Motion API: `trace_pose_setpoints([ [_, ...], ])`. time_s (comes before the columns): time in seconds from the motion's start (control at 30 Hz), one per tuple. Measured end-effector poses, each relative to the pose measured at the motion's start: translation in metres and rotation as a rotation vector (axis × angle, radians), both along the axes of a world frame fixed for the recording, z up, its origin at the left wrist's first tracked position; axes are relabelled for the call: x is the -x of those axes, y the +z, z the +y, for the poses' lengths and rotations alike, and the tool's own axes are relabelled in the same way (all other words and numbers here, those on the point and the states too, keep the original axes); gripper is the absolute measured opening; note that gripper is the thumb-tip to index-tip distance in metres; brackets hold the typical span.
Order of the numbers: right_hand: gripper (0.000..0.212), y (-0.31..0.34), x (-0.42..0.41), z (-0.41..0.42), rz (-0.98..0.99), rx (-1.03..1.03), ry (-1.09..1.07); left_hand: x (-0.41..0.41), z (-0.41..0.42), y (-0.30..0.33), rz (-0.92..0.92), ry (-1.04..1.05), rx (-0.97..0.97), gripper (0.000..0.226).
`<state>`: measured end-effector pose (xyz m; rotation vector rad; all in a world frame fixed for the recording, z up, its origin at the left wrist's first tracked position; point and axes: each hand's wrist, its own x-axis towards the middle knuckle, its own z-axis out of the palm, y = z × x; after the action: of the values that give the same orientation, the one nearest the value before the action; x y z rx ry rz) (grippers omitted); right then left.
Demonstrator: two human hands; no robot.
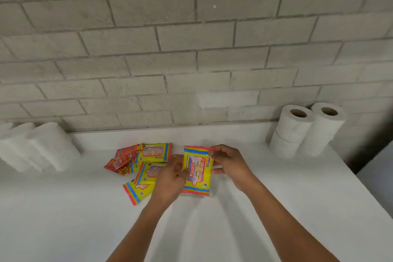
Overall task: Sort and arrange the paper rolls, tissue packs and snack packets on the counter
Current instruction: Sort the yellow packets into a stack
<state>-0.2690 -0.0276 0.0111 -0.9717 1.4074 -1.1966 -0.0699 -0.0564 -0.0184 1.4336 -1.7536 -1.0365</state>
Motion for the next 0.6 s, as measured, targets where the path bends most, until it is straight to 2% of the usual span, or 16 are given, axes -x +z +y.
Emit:
trace_pose_setpoints([
  [0.17, 0.011, -0.002, 0.051, 0.03, -0.025, -0.021, -0.119, 0.057, 0.019, -0.001, 0.052, -0.087, -0.091, 0.019],
  [0.3, 0.026, -0.01, 0.097, 0.052, 0.002, -0.068, -0.224, 0.111, 0.023, -0.004, 0.038, -0.092, -0.166, 0.012],
  [0.4, 0.036, -0.017, 0.127, 0.067, 0.018, -0.123, -0.222, 0.148, 0.02, -0.006, 0.035, -0.077, -0.212, 0.012],
  [0.6, 0.034, -0.037, 0.171, 0.089, 0.04, -0.192, -0.164, 0.207, -0.007, -0.021, -0.014, -0.017, -0.309, 0.017],
])
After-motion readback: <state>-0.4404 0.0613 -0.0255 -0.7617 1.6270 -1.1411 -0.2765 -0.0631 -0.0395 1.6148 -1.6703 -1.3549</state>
